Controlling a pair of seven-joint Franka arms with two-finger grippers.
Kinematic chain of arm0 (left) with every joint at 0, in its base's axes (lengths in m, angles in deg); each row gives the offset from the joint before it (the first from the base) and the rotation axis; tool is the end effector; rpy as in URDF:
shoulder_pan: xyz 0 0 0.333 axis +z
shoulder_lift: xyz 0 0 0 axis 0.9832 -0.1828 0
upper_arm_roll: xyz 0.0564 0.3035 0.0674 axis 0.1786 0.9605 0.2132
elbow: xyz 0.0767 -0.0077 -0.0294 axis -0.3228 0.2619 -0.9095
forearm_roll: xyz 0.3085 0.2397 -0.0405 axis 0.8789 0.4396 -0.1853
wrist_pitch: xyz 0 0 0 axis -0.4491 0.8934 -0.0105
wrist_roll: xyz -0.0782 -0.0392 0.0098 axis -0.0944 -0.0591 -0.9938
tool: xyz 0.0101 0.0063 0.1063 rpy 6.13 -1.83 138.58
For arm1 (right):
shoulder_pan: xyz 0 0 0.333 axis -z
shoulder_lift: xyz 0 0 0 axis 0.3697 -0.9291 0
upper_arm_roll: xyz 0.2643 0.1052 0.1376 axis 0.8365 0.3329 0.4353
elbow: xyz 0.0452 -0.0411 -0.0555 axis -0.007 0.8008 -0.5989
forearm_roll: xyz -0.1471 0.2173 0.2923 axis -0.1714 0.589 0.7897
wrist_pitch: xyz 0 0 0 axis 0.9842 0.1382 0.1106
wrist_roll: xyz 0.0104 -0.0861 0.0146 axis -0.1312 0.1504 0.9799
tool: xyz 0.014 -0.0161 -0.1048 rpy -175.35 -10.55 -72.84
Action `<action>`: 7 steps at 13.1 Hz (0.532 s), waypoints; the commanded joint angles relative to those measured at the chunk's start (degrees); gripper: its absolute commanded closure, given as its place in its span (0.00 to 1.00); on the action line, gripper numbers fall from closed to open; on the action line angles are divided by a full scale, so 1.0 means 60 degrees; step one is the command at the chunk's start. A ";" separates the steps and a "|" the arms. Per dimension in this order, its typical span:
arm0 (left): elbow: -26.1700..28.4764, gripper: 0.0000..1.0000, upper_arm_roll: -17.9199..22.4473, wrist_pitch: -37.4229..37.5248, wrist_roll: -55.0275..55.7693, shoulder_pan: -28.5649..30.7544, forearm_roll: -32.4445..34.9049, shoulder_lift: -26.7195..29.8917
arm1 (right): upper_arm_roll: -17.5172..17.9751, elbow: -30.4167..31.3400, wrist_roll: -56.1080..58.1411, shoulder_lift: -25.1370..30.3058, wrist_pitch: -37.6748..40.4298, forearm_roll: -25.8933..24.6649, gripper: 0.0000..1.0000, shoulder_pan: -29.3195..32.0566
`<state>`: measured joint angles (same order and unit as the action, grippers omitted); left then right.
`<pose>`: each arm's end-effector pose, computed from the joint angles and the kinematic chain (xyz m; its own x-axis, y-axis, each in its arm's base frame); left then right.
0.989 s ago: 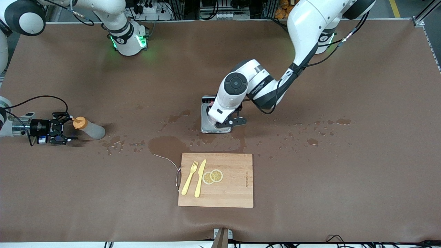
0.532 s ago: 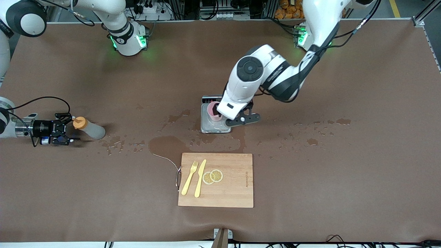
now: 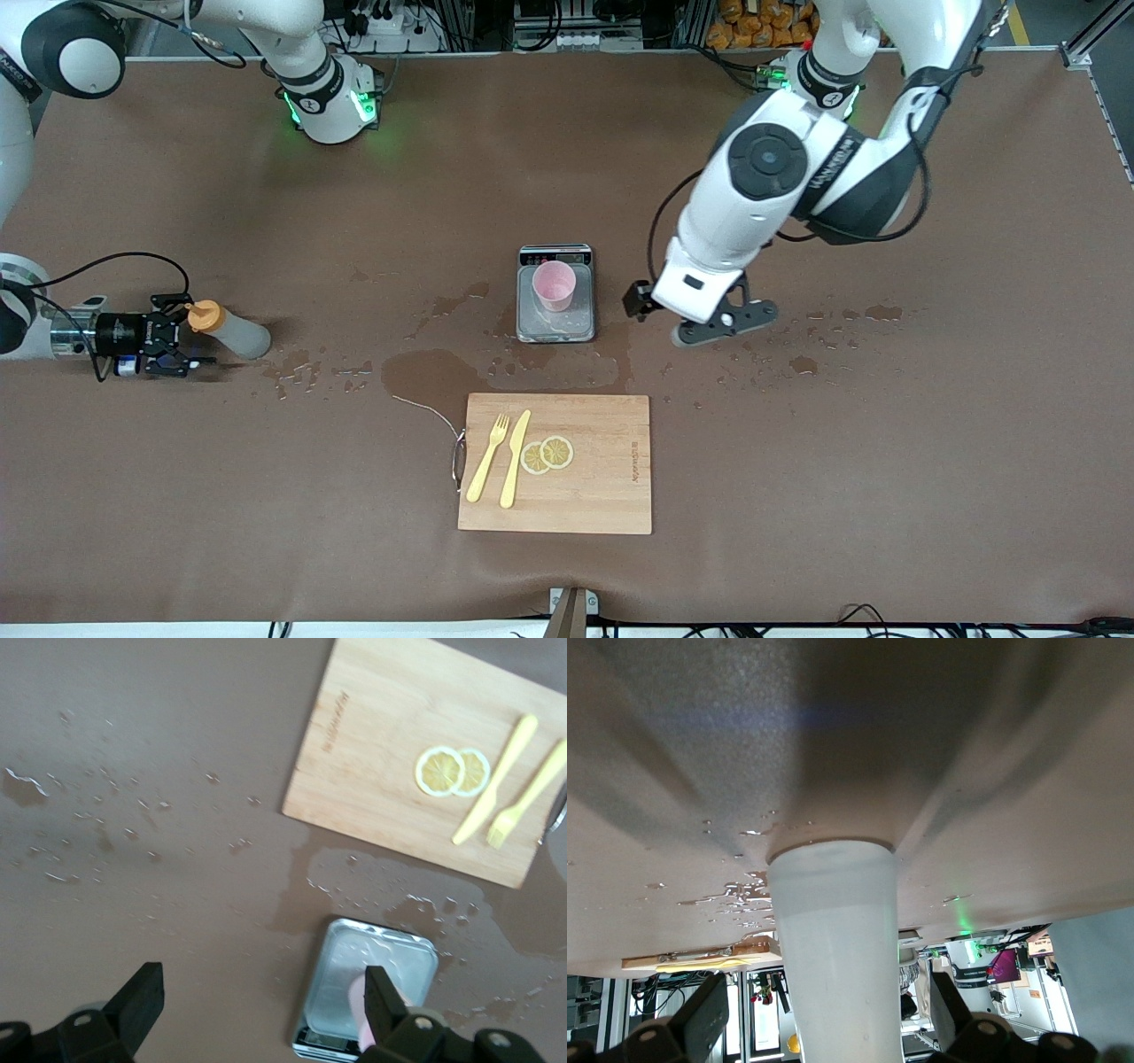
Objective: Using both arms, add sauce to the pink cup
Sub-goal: 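Lift the white bottle with the right gripper while the left gripper withdraws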
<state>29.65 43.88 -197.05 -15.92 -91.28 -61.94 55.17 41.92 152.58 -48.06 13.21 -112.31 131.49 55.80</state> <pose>0.5687 -0.3634 0.4586 0.9623 0.2713 -0.0166 0.2716 -0.9573 0.0994 0.5523 -0.2758 0.1306 -0.0633 -0.4283 -0.9014 -0.9924 -0.0686 0.1022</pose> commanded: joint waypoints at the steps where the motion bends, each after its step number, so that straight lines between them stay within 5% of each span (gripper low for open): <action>1: 0.0210 0.00 -0.0116 0.0235 -0.0455 0.0429 0.0144 0.0384 | -0.0023 0.0135 0.0081 0.0044 -0.0132 0.0211 0.00 -0.0058; 7: 0.0195 0.00 -0.0131 0.0557 -0.0838 0.0724 0.0129 0.0560 | -0.0023 0.0149 0.0081 0.0044 -0.0147 0.0255 0.00 -0.0131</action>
<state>29.66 43.77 -194.54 -19.93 -87.89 -61.94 56.88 41.93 152.83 -48.02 13.21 -112.69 131.73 55.46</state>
